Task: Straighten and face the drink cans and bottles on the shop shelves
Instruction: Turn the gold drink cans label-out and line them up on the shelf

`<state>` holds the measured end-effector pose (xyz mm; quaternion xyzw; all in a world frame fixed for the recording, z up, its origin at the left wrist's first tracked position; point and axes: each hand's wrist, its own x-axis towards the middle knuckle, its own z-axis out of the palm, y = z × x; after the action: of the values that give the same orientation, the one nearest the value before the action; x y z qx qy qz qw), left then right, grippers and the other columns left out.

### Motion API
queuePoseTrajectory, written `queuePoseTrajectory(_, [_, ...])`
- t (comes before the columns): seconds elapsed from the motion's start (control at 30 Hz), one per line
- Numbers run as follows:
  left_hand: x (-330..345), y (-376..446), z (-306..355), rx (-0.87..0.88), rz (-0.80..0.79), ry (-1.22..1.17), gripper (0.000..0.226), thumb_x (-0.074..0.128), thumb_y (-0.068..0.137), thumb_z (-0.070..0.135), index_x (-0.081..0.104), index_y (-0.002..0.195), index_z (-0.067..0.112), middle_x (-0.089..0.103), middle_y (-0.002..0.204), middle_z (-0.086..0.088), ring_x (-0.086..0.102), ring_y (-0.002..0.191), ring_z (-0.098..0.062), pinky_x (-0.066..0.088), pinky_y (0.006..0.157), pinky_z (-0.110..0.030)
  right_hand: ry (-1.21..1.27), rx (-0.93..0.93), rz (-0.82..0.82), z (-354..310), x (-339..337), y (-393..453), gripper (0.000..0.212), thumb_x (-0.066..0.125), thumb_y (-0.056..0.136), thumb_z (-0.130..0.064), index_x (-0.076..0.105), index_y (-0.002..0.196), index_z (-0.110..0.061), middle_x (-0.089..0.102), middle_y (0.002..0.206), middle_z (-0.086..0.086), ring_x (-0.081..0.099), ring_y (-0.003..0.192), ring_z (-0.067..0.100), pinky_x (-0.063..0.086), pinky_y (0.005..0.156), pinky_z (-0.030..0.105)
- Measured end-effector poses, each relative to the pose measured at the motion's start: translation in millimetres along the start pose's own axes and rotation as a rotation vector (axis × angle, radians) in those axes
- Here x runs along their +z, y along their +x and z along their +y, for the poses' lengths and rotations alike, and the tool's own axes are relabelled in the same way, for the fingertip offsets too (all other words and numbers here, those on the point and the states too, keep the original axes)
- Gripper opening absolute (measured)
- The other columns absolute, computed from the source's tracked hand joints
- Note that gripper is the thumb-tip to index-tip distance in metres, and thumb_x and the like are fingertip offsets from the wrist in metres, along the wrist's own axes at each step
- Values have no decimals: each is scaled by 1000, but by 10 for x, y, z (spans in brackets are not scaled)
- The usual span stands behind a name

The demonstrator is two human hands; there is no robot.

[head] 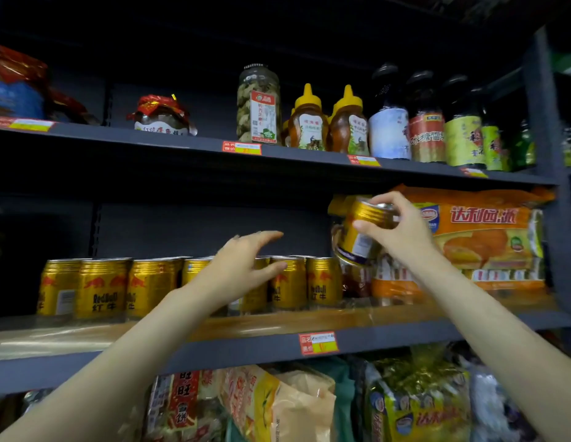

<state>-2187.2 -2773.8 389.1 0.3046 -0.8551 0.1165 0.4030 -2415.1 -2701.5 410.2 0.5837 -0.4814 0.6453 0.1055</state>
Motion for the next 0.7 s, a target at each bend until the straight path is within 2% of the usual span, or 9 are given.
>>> queuePoseTrajectory(0.03, [44, 44, 2, 2, -27, 55, 57, 51, 91, 41, 32, 143, 27, 38, 147, 5, 29, 138, -12, 16, 114, -31, -124, 39, -7, 108, -47, 61, 34, 76, 77, -24, 55, 104, -21, 57, 104, -8, 55, 102, 18, 49, 81, 36])
queuePoseTrajectory(0.1, [151, 145, 1, 7, -72, 130, 58, 49, 91, 45, 31, 143, 28, 40, 146, 4, 30, 138, -12, 14, 115, -33, -334, 112, -76, 323, -88, 127, 38, 77, 76, -30, 55, 105, -21, 56, 115, -3, 53, 108, 23, 45, 83, 35])
queuePoseTrajectory(0.23, [310, 280, -28, -28, -144, 276, 56, 47, 89, 54, 36, 139, 32, 47, 140, 8, 43, 128, -11, 27, 111, -37, -368, 125, -243, 691, 2, 139, 38, 77, 75, -34, 54, 103, -23, 57, 114, -2, 52, 103, 16, 40, 77, 28])
queuePoseTrajectory(0.33, [373, 294, -72, -54, -106, 329, 54, 46, 89, 55, 38, 137, 33, 48, 136, 13, 45, 125, -8, 29, 108, -33, -412, 103, -370, 862, 99, 131, 38, 75, 76, -40, 50, 103, -27, 54, 126, -4, 51, 112, 16, 41, 84, 27])
queuePoseTrajectory(0.43, [424, 273, -70, -78, -55, 340, 52, 44, 88, 57, 39, 134, 35, 50, 133, 15, 46, 123, -6, 29, 107, -31, -493, 30, -526, 825, 20, 178, 45, 73, 77, -40, 49, 114, -29, 41, 141, 0, 41, 126, 17, 40, 97, 32])
queuePoseTrajectory(0.5, [453, 263, -64, -90, -33, 360, 50, 42, 88, 58, 40, 133, 36, 50, 132, 15, 45, 123, -7, 27, 107, -32, -703, -69, -610, 753, -52, 243, 62, 73, 77, -42, 46, 131, -26, 29, 149, -1, 27, 137, 21, 29, 108, 39])
queuePoseTrajectory(0.6, [454, 258, -57, -112, -28, 367, 50, 43, 87, 58, 41, 132, 36, 50, 131, 15, 45, 123, -8, 25, 109, -34, -961, -190, -627, 712, 17, 328, 68, 70, 77, -47, 44, 137, -25, 42, 143, 2, 25, 136, 23, 16, 111, 47])
queuePoseTrajectory(0.7, [439, 270, -40, -130, -51, 347, 48, 45, 87, 57, 43, 130, 36, 52, 128, 15, 47, 121, -8, 26, 108, -35, -1130, -274, -620, 772, 232, 372, 56, 67, 83, -40, 48, 132, -20, 51, 135, 8, 32, 135, 26, 14, 111, 51])
